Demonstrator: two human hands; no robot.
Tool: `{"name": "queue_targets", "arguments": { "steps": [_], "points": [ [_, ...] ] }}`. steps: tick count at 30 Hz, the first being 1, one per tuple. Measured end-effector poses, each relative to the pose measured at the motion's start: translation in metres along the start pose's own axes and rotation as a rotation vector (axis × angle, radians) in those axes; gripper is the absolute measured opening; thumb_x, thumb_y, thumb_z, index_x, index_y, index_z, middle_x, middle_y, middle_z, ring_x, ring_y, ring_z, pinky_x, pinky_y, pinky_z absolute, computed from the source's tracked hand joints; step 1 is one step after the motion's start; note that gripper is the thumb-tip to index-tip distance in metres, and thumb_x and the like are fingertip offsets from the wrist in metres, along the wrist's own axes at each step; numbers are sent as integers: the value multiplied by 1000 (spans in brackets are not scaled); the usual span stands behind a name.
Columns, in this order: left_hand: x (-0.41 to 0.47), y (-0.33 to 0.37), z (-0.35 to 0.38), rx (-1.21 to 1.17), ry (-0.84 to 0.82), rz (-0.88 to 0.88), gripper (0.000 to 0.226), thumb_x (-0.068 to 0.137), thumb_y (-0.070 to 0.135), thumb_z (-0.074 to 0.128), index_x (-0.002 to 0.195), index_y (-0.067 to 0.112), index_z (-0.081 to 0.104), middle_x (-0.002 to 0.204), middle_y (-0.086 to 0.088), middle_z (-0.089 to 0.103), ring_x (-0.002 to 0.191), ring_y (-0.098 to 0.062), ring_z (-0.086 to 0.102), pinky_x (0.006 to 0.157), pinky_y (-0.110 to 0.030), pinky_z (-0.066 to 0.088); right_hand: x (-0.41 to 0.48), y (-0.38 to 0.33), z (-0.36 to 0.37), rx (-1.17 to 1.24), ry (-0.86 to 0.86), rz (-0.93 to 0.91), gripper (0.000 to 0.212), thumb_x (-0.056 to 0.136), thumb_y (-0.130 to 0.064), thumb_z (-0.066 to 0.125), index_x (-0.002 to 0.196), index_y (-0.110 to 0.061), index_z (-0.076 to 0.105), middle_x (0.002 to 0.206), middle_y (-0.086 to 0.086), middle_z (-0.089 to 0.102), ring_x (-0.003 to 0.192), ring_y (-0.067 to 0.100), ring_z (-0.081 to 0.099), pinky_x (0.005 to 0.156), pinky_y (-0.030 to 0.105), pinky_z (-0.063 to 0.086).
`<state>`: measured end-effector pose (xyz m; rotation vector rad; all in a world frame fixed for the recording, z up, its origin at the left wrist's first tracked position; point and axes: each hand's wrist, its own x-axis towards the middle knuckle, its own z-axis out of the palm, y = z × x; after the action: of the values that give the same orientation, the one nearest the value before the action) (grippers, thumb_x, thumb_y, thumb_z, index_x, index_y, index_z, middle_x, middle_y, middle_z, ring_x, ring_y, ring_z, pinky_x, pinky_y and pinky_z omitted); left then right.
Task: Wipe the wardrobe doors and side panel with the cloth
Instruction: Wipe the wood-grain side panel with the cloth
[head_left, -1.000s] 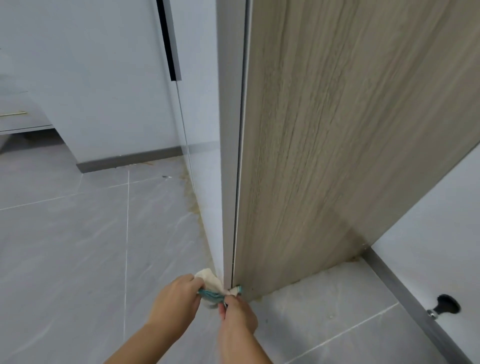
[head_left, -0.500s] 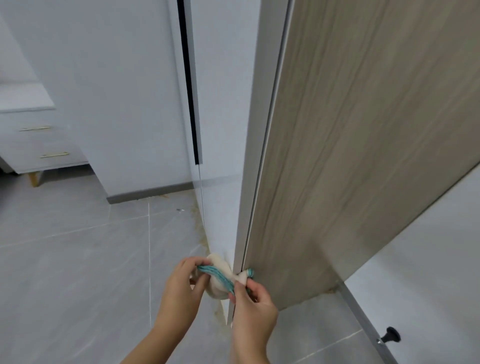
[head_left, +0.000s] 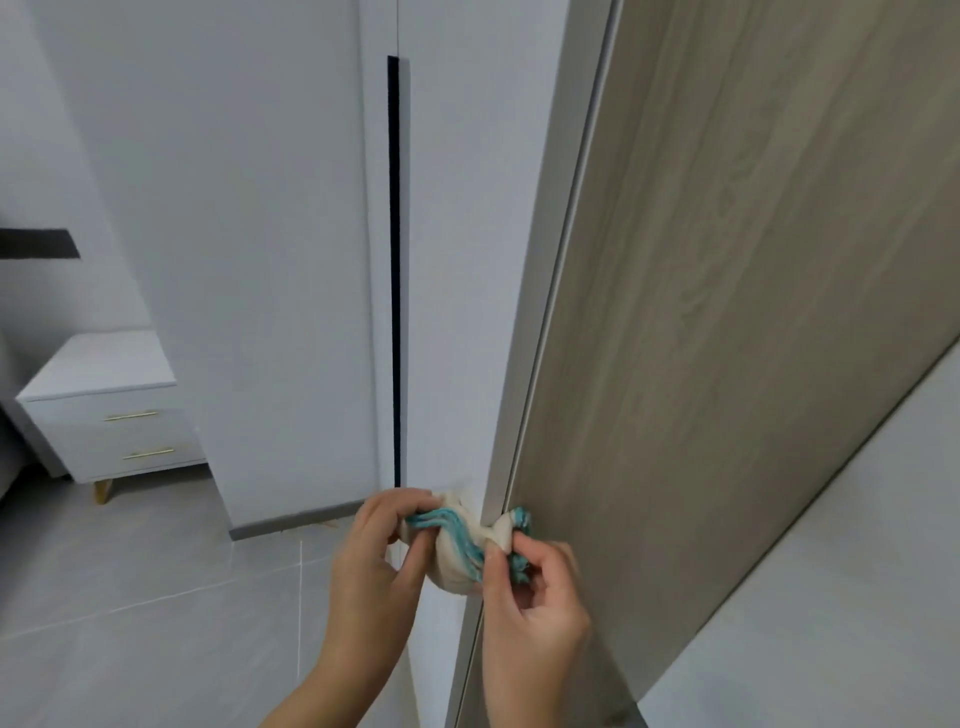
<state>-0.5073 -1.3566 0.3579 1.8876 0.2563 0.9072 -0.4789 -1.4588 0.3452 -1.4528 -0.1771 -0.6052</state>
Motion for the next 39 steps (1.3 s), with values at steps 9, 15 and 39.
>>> {"name": "queue_targets", "arguments": {
  "steps": [9,15,39],
  "points": [
    [82,125,-26,-127,96,171,39,82,-10,64,96,26,65,95,11,63,89,-18,61,74,-24,51,86,-133,24,-39,-49,-388,19,87,-23,63,93,-6,68,91,-8,54,79,13,63,62,27,55],
    [115,172,-33,-177,121,228,41,82,-10,64,93,29,63,95,13,62,90,-15,60,73,-16,49,120,-179,37,-68,-24,-527,19,88,-20,63,94,-3,67,90,-1,56,82,9,63,62,24,56],
    [263,366,-66,-388,288,585,13,89,2,58,95,13,62,93,1,61,79,-3,54,70,-7,39,256,-397,84,-140,106,-823,5,84,-10,67,83,-12,62,87,0,60,76,0,54,64,4,39]
  ]
}}
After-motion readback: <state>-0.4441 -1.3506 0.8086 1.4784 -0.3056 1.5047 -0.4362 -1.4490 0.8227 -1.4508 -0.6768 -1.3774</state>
